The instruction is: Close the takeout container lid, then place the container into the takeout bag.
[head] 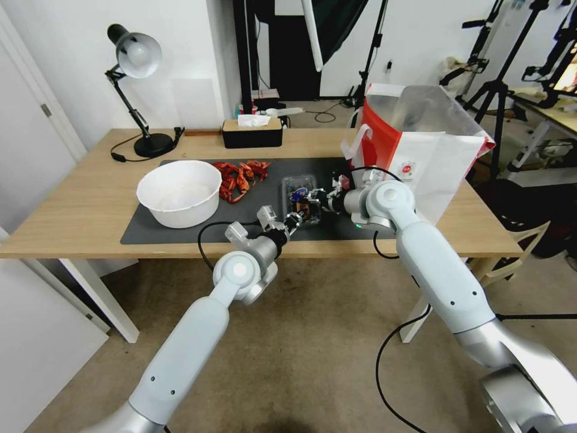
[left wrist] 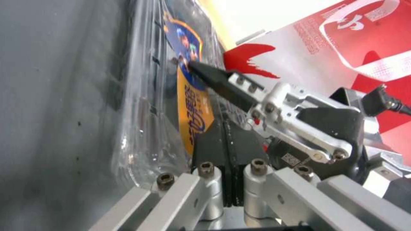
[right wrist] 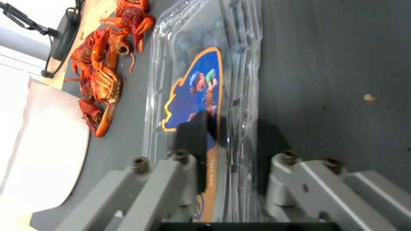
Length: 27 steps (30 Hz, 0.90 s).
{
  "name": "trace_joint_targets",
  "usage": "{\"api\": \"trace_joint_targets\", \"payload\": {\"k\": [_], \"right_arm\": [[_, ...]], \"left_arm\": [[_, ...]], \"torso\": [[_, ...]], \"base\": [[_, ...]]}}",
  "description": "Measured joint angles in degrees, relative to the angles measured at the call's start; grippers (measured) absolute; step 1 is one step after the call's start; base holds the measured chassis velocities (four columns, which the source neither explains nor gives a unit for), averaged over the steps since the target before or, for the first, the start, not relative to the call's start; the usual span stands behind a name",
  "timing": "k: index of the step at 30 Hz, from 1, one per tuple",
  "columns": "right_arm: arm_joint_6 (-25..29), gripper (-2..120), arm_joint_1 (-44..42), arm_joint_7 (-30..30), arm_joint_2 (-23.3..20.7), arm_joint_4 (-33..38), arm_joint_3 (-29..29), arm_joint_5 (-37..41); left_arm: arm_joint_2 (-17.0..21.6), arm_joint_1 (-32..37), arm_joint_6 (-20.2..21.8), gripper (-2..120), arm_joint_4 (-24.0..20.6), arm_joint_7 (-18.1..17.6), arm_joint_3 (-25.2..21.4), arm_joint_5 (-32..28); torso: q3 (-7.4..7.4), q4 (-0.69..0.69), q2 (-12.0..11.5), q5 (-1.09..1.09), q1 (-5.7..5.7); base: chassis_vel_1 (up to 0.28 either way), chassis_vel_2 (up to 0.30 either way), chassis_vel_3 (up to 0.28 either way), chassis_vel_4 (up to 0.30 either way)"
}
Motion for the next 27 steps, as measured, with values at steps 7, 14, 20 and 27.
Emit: {"api": "trace_joint_targets", "payload": {"k": [7,14,20,27], "right_arm": [[0.1,0,-0.4,-0.1,0.0,0.0,0.5,0.0],[0.1,0,-0.8,-0.4,0.1,-0.1,1.1,-0.1],[0.1,0,-1.0,-0.5,0.0,0.2,1.3,-0.1],[0.1,0,-1.4,-0.7,0.0,0.5,1.7,-0.1]], "left_arm": [[0.5,0.7,0.0,0,-0.7,0.4,-0.6,0.0],[2.2,2.5,-0.2,0,-3.7,1.5,-2.3,0.3],[3.0,3.2,-0.4,0,-4.9,2.1,-2.9,0.7],[4.9,4.9,-0.9,0,-7.6,3.4,-4.5,2.1]], "torso": [[-0.01,0.01,0.0,0.00,0.00],[-0.01,0.00,0.0,-0.01,0.00],[-0.01,0.00,0.0,0.00,0.00],[-0.01,0.00,0.0,-0.01,0.00]], "base": [[0.000,0.000,0.000,0.000],[0.000,0.000,0.000,0.000],[0.000,0.000,0.000,0.000],[0.000,0.000,0.000,0.000]]}}
